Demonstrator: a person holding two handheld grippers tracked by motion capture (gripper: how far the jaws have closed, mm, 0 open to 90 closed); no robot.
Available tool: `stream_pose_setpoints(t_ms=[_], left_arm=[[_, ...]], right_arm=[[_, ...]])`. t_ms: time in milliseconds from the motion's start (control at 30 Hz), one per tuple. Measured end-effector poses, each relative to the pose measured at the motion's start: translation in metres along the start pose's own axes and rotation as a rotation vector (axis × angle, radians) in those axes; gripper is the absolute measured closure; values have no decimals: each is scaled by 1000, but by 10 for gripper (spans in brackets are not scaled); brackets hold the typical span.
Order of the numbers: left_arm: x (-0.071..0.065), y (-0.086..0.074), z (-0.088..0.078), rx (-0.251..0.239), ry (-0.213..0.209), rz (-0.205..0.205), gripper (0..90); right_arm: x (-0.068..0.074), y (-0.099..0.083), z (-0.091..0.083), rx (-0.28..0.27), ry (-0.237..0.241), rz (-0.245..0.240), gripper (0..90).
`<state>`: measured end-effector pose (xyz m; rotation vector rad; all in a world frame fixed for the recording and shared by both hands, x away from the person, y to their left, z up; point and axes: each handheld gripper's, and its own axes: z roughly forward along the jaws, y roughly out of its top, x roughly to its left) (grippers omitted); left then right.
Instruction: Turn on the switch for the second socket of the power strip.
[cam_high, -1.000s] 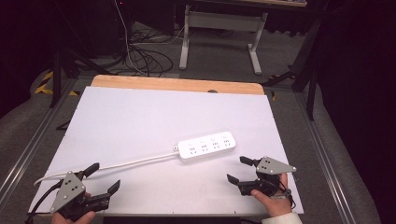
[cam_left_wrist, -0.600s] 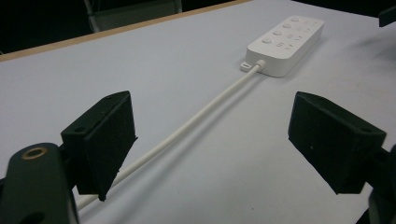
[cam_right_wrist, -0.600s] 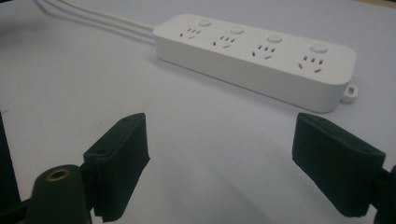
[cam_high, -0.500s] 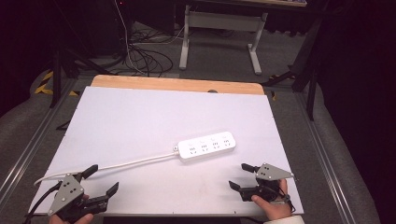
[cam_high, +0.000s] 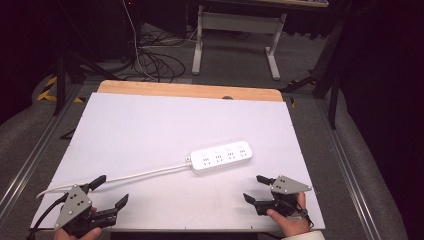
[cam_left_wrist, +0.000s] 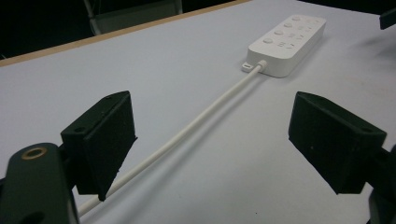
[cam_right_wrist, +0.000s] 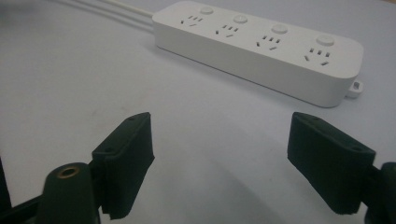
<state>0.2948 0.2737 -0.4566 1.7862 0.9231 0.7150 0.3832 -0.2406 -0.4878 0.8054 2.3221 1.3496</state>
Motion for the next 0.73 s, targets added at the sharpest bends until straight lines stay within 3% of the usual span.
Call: stream_pose_setpoints(t_ms=[233, 500, 733], left_arm=[[2, -1, -2, -14, 18, -20, 139], [-1, 0, 0, -8, 27, 10, 139], [-1, -1, 1, -1, 22, 12, 136]], right_arm=[[1, 3, -2, 11, -4, -7, 247], [2, 3, -3, 11, -17, -20, 248], [2, 3, -3, 16, -26, -23, 247]])
